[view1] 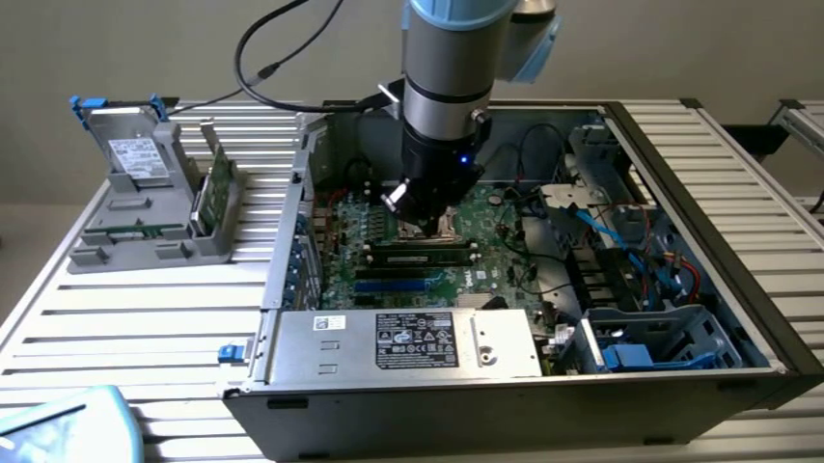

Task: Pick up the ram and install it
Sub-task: 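Press down the ram until it locks into place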

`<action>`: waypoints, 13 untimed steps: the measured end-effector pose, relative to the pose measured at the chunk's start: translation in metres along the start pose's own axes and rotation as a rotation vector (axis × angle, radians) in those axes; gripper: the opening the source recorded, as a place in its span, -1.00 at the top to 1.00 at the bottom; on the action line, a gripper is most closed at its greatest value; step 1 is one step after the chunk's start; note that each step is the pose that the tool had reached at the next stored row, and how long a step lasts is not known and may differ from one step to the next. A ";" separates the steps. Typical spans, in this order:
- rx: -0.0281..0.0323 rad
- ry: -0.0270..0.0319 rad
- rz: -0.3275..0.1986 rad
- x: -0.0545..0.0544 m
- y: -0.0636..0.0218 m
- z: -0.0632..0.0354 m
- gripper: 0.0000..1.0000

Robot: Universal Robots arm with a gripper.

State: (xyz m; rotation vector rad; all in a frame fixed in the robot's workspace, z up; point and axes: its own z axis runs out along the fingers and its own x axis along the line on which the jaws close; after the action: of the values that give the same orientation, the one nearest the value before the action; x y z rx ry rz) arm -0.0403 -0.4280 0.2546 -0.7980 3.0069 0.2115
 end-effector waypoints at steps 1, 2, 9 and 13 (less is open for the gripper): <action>0.0005 -0.0012 0.013 0.000 0.0000 0.0000 0.79; 0.0010 -0.0024 0.026 0.000 0.0000 0.0000 0.79; 0.0043 -0.0098 0.115 0.000 0.0000 0.0000 0.79; 0.0061 -0.0060 0.156 0.000 0.0000 0.0000 0.79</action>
State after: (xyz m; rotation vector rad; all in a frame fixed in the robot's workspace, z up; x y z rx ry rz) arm -0.0404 -0.4281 0.2546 -0.5616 3.0634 0.2071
